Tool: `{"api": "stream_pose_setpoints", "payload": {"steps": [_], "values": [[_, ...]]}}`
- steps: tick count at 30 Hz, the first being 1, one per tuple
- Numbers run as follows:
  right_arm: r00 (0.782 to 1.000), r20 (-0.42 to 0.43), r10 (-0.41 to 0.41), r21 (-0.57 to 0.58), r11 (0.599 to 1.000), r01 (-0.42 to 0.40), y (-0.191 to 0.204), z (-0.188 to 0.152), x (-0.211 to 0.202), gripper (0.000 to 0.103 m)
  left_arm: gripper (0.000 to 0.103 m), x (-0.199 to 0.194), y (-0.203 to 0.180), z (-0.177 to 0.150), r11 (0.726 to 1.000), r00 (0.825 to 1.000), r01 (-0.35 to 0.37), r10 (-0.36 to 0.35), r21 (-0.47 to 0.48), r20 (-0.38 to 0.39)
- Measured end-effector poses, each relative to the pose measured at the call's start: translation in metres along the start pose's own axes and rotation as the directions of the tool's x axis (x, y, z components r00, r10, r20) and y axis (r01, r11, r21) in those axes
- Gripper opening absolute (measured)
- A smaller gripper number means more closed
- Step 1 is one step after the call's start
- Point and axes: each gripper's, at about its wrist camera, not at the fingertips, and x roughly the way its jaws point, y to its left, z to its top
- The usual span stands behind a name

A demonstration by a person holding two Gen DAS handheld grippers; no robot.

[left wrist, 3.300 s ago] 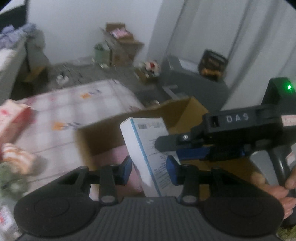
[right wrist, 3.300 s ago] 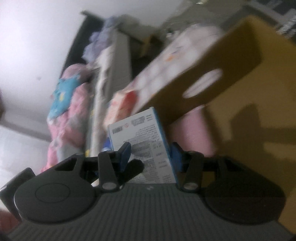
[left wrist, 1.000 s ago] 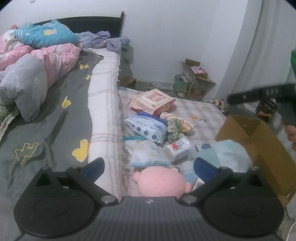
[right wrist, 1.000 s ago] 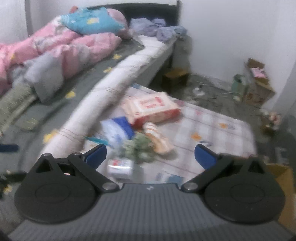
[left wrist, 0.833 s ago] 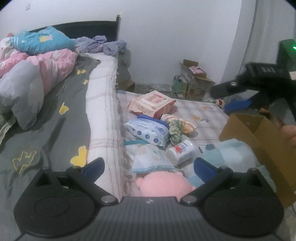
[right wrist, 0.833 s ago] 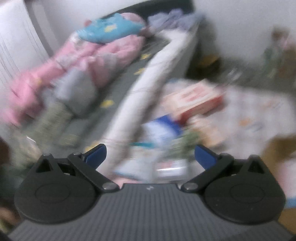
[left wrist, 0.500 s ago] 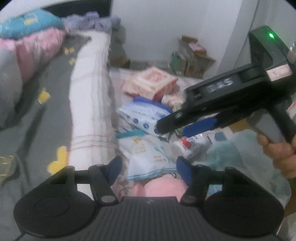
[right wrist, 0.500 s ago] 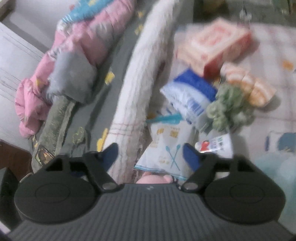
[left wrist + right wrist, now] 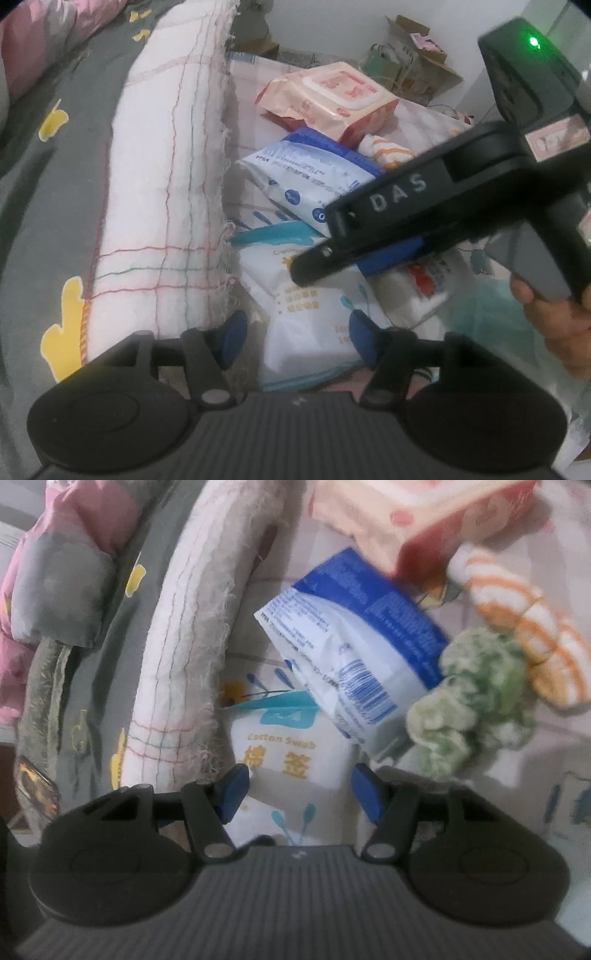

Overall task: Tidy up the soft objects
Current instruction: 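Lower the right gripper onto the white cotton-swab bag and close it, then carry the cotton-swab bag with the right gripper into the box and open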

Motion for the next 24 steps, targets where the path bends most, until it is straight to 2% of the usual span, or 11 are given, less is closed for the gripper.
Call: {"api": "stream_pose_setpoints", "payload": {"steps": [3,6,8,9,10,15,19,24], "values": [[0.999,-0.026,0.033,0.028,0.999,-0.032,-0.003,0.007,0.01,0.071,0.065,0.008,0.0,0.004,1.0,1.0,0.012,-0.012,-0.014,-0.028],[0.998,-0.029,0.064,0.045,0.997,-0.063,-0.005,0.008,0.014,0.073,0.054,0.013,-0.001,0.006,0.999,0.999,0.023,-0.024,-0.031,-0.028],[0.997,-0.017,0.071,0.043,0.997,-0.071,-0.005,0.006,0.011,0.07,0.041,0.011,-0.003,0.008,0.999,1.0,0.003,-0.003,-0.033,-0.01],[0.998,-0.01,0.07,0.038,0.997,-0.069,-0.005,0.005,0.009,0.063,0.034,0.009,-0.003,0.009,1.0,1.0,0.001,-0.001,-0.029,0.001],[0.998,-0.005,0.064,0.033,0.997,-0.063,-0.005,0.003,0.008,0.052,0.03,0.005,-0.003,0.01,1.0,1.0,0.01,-0.009,-0.03,0.008],[0.993,0.011,0.115,0.037,0.993,-0.116,-0.005,-0.007,-0.005,0.041,0.025,-0.013,-0.01,0.007,1.0,0.999,0.003,-0.002,-0.016,0.042],[0.988,0.031,0.15,0.032,0.988,-0.151,-0.001,-0.021,-0.019,0.04,0.023,-0.037,-0.016,-0.001,1.0,0.997,-0.007,0.008,-0.011,0.076],[0.975,0.08,0.209,-0.017,0.978,-0.209,0.009,-0.042,-0.056,0.039,0.022,-0.077,-0.031,-0.008,1.0,0.991,-0.008,0.006,0.017,0.136]]}}
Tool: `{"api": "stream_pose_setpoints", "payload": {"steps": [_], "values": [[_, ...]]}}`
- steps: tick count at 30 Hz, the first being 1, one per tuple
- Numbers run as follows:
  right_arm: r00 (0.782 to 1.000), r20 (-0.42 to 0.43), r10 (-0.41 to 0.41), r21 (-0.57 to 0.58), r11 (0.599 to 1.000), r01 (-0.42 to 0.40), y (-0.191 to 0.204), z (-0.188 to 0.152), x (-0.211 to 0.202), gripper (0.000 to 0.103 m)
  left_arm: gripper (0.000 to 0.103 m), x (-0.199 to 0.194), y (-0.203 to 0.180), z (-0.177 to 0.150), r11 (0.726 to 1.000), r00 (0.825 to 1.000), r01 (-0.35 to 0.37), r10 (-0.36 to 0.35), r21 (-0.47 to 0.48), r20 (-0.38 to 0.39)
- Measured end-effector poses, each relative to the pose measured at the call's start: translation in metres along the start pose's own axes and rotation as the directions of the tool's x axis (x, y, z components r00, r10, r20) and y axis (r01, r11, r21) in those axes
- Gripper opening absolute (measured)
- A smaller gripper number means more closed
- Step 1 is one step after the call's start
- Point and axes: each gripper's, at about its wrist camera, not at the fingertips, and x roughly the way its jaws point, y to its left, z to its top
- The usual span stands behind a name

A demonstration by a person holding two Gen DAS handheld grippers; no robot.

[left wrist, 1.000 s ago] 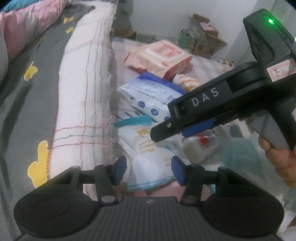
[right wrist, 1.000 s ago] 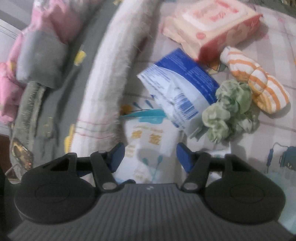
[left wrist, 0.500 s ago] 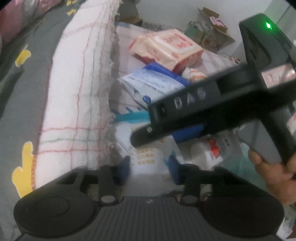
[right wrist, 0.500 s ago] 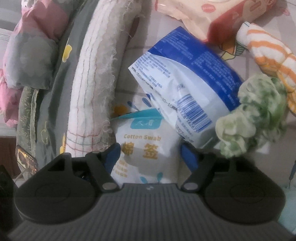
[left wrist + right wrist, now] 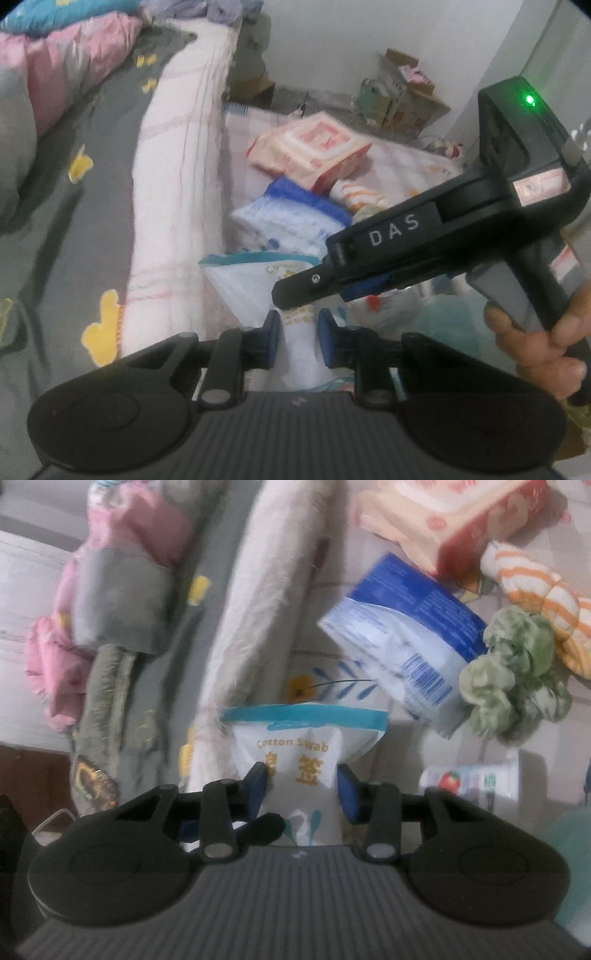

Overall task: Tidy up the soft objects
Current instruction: 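Carry the cotton-swab bag with the right gripper into the box and open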

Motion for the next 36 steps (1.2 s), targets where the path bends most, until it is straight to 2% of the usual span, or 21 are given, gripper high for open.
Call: {"api": "stream_pose_setpoints", "payload": {"steps": [8,15,21,25,29,36], "values": [[0.988,0.132,0.077,-0.056,0.996,-0.07,0.001,-0.035,-0.082,0.038,0.022,-0.048,-0.062,0.0,0.996,0.995,0.025,-0.033,0.089,0.095],[0.959,0.276,0.057,-0.024,0.998,-0.053,-0.052,-0.078,-0.177,0.038,0.022,-0.048,-0.153,0.004,0.97,0.984,0.124,-0.148,0.211,0.101],[0.927,0.371,-0.052,0.086,0.996,0.022,-0.129,-0.118,-0.252,0.038,0.022,-0.011,-0.246,0.008,0.925,0.964,0.24,-0.262,0.295,0.037],[0.909,0.396,-0.13,0.166,0.984,0.068,-0.182,-0.135,-0.285,0.038,0.023,0.024,-0.303,0.01,0.895,0.948,0.31,-0.318,0.32,-0.026],[0.896,0.403,-0.184,0.238,0.967,0.092,-0.237,-0.142,-0.307,0.038,0.023,0.062,-0.344,0.014,0.879,0.939,0.341,-0.335,0.334,-0.076],[0.886,0.384,-0.259,0.289,0.945,0.151,-0.311,-0.124,-0.319,0.038,0.023,0.125,-0.394,0.031,0.877,0.933,0.361,-0.335,0.319,-0.133]]}}
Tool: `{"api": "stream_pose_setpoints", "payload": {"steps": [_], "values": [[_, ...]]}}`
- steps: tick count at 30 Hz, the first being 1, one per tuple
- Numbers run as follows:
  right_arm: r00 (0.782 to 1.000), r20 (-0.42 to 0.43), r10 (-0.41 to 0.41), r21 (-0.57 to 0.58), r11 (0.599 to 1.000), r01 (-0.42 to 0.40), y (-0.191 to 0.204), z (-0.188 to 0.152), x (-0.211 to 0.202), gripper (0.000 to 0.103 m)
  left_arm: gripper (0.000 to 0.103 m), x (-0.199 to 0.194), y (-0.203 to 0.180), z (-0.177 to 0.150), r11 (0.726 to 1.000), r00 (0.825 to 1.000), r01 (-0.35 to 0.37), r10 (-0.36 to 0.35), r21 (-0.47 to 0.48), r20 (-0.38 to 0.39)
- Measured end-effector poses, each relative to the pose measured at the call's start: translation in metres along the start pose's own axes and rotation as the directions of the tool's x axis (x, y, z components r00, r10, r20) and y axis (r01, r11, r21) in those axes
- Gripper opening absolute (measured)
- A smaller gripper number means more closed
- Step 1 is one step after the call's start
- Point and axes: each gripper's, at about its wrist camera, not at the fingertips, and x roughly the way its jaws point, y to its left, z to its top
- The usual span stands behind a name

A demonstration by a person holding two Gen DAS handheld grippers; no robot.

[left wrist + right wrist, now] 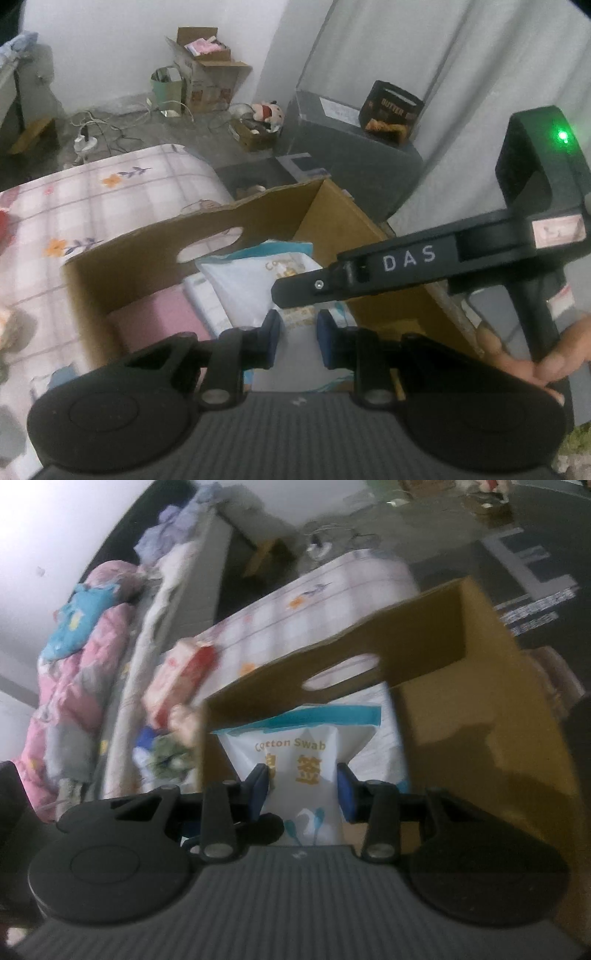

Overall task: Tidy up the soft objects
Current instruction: 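Carry the cotton-swab bag with the right gripper into the box and open, then withdraw the open right gripper from the box toward the bed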

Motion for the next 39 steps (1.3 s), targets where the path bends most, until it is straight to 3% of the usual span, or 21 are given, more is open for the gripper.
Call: {"api": "stream_pose_setpoints", "payload": {"steps": [3,7,9,15,20,26,32,36,39], "values": [[0.999,0.003,-0.034,-0.017,0.999,0.034,-0.019,0.018,0.009,0.038,0.027,0.025,0.0,0.011,1.0,1.0,0.004,-0.005,-0.007,-0.009],[0.988,0.047,-0.144,-0.099,0.984,0.148,-0.034,0.039,0.02,0.04,0.051,0.054,0.004,0.019,0.999,0.999,0.012,-0.014,-0.051,-0.047],[0.979,0.07,-0.189,-0.125,0.973,0.196,-0.039,0.045,0.026,0.041,0.052,0.066,0.008,0.018,0.997,0.997,0.002,-0.008,-0.075,-0.08],[0.978,0.093,-0.186,-0.107,0.975,0.195,-0.053,0.048,0.026,0.041,0.061,0.071,0.013,0.012,0.998,0.992,-0.027,0.019,-0.062,-0.125],[0.984,0.121,-0.127,-0.063,0.989,0.135,-0.044,0.04,0.005,0.041,0.07,0.044,0.003,0.008,0.998,0.993,-0.063,0.062,-0.008,-0.104],[0.981,0.189,-0.051,-0.069,0.995,0.065,-0.004,0.014,-0.041,0.045,0.078,-0.003,-0.011,-0.003,0.994,0.994,-0.09,0.093,0.055,-0.056],[0.966,0.257,-0.03,-0.118,0.991,0.062,0.049,-0.022,-0.081,0.048,0.083,-0.064,-0.01,-0.025,0.99,0.993,-0.121,0.12,0.069,0.012],[0.95,0.311,-0.017,-0.187,0.979,0.079,0.089,-0.052,-0.101,0.056,0.086,-0.104,-0.002,-0.043,0.981,0.983,-0.182,0.179,0.072,0.05],[0.95,0.311,0.009,-0.229,0.971,0.066,0.114,-0.072,-0.108,0.058,0.089,-0.134,0.006,-0.058,0.971,0.97,-0.233,0.227,0.063,0.08]]}}
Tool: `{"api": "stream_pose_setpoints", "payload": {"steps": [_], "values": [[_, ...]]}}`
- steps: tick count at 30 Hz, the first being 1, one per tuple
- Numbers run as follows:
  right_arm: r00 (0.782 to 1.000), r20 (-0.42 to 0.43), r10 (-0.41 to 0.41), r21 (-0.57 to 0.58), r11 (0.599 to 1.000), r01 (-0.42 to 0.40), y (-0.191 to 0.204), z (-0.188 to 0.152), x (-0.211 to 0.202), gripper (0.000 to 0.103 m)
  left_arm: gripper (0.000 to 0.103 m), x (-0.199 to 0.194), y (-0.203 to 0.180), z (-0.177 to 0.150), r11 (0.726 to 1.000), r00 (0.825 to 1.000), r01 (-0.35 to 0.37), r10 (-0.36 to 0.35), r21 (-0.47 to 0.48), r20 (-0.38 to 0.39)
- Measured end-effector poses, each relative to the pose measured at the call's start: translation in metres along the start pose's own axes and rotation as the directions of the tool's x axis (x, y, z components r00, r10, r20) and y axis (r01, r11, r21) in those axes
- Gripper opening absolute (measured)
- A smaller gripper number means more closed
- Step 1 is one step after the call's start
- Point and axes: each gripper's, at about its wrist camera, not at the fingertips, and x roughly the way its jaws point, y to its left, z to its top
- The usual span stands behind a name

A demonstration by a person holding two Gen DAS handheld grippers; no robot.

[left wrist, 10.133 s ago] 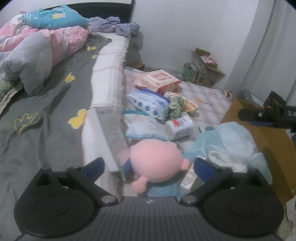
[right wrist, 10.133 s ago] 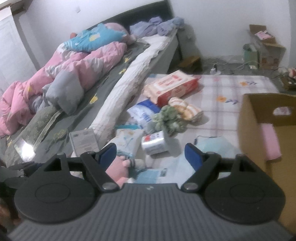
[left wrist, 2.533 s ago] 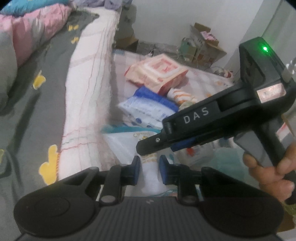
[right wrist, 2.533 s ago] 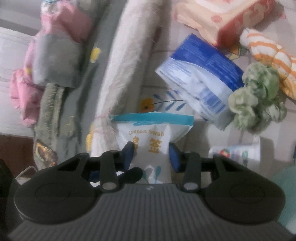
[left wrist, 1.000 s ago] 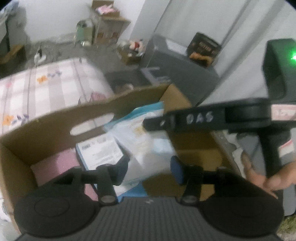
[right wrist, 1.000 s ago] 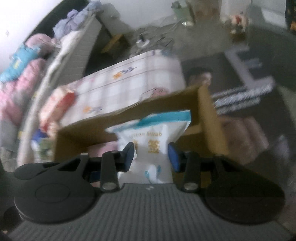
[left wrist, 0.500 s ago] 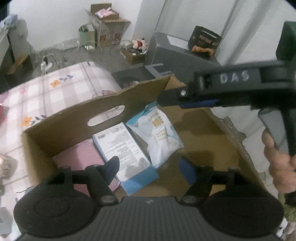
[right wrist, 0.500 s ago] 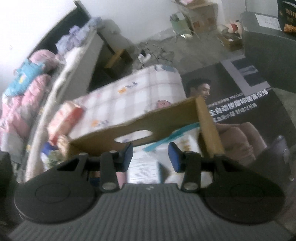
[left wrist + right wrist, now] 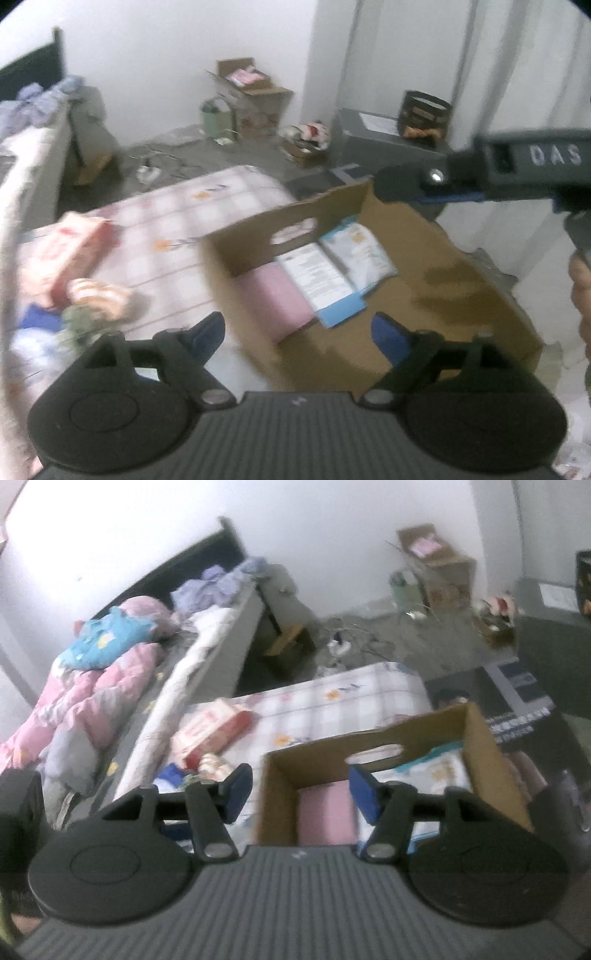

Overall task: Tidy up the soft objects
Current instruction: 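Withdraw the open right gripper from the box toward the bed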

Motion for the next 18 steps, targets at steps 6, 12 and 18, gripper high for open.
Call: {"api": "stream_pose_setpoints", "payload": {"steps": [6,12,18], "values": [[0.999,-0.033,0.041,-0.095,0.995,-0.044,0.064,-0.014,-0.007,0.059,0.095,-0.05,0.032,-0.031,0.997,0.995,-0.075,0.076,-0.012,0.066],[0.995,-0.056,0.086,-0.177,0.98,-0.094,0.127,-0.019,-0.003,0.061,0.095,-0.08,0.069,-0.059,0.987,0.984,-0.157,0.16,-0.042,0.084],[0.987,-0.103,0.122,-0.226,0.964,-0.143,0.18,-0.029,0.013,0.063,0.098,-0.1,0.106,-0.089,0.975,0.978,-0.185,0.195,-0.119,0.071]]}}
